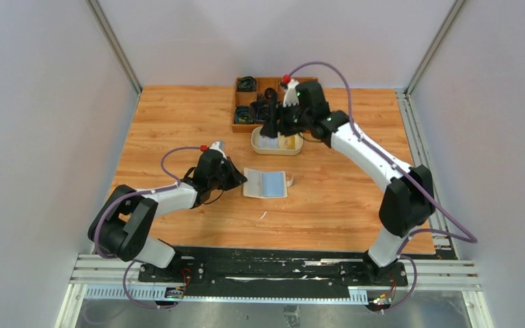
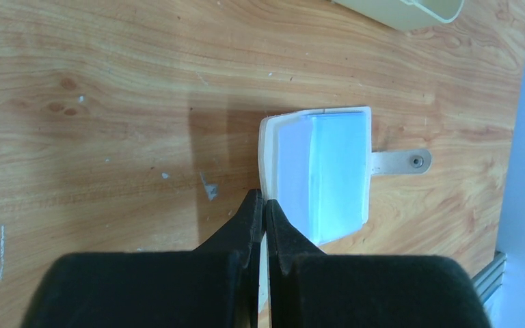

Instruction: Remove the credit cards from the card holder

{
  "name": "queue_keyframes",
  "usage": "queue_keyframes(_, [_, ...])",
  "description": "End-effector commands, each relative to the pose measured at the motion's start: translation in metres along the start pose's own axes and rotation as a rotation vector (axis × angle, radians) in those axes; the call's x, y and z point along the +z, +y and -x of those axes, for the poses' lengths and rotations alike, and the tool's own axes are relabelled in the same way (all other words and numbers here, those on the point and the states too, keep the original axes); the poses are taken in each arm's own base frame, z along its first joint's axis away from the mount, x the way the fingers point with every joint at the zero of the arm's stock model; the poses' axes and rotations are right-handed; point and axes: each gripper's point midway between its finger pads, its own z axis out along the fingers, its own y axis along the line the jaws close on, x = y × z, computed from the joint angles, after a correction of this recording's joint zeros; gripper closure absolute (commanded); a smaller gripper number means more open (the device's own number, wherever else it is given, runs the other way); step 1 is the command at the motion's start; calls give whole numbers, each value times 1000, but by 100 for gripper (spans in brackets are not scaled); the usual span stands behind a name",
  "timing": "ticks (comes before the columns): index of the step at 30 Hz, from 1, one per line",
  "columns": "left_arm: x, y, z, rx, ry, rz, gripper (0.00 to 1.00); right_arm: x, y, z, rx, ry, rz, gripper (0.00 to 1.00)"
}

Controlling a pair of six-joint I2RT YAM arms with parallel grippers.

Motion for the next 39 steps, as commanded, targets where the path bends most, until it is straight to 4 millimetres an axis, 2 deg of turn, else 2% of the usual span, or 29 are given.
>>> queue_keyframes(1, [5, -12, 13, 11, -22, -16, 100, 5, -5, -74, -55, 65, -162, 34])
queue_keyframes(6, [5, -21, 26, 21, -33, -4, 100, -7, -4, -112, 32, -17, -178, 32])
queue_keyframes(10, [6, -24, 34, 38, -25, 30, 100, -4, 9, -132, 19, 11, -152, 32])
queue_keyframes(17, [7, -20, 33, 35, -11, 60, 100, 24, 40, -145, -24, 38, -90, 32])
queue_keyframes(22, [6, -13, 29, 29, -6, 83, 100, 42, 51, -156, -34, 72, -68, 33])
queue_keyframes(28, [6, -12, 27, 18, 3, 87, 100, 57, 53, -164, -46, 101, -70, 33])
queue_keyframes(39, [8, -7, 22, 10, 19, 99, 100, 68, 45, -173, -39, 106, -96, 33])
